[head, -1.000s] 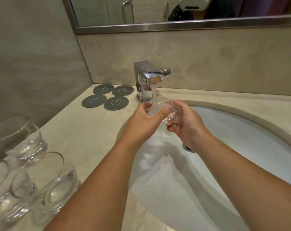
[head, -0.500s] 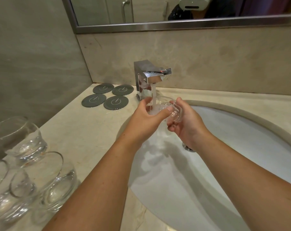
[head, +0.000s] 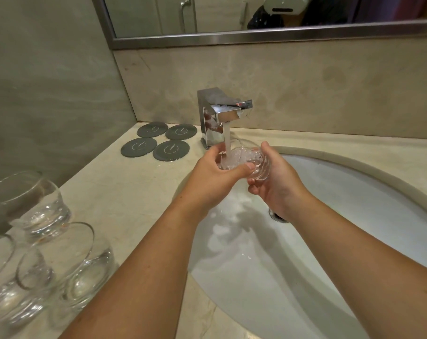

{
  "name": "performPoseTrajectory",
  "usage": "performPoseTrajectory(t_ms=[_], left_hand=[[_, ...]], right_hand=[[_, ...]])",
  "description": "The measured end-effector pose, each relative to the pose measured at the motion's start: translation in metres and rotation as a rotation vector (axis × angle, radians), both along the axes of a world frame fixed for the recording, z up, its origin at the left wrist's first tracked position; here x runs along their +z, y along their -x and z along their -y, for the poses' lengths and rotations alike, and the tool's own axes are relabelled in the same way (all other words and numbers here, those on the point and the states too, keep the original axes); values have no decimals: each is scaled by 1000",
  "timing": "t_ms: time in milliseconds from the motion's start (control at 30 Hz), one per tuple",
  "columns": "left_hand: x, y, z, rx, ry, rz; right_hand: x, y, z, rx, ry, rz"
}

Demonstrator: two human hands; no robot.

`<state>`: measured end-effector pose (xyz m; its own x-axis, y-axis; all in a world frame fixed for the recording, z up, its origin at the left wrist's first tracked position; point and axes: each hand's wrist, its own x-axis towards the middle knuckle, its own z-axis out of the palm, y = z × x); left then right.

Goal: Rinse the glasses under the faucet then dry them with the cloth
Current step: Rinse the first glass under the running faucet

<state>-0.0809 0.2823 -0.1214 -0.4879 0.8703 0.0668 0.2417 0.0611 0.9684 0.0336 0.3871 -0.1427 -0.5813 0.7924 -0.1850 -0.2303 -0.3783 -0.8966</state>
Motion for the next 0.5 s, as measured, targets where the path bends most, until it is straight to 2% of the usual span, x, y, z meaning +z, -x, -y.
performPoseTrajectory(t_ms=[167,300,500], left_hand=[[-3,-2,-2,-42,57,55],[-3,-2,-1,43,73,83],[-2,1,0,37,56,30]], right_hand=[[0,-1,0,-95,-60,-18],[2,0,2,-153,-114,-18],[0,1,-2,-49,-38,52]])
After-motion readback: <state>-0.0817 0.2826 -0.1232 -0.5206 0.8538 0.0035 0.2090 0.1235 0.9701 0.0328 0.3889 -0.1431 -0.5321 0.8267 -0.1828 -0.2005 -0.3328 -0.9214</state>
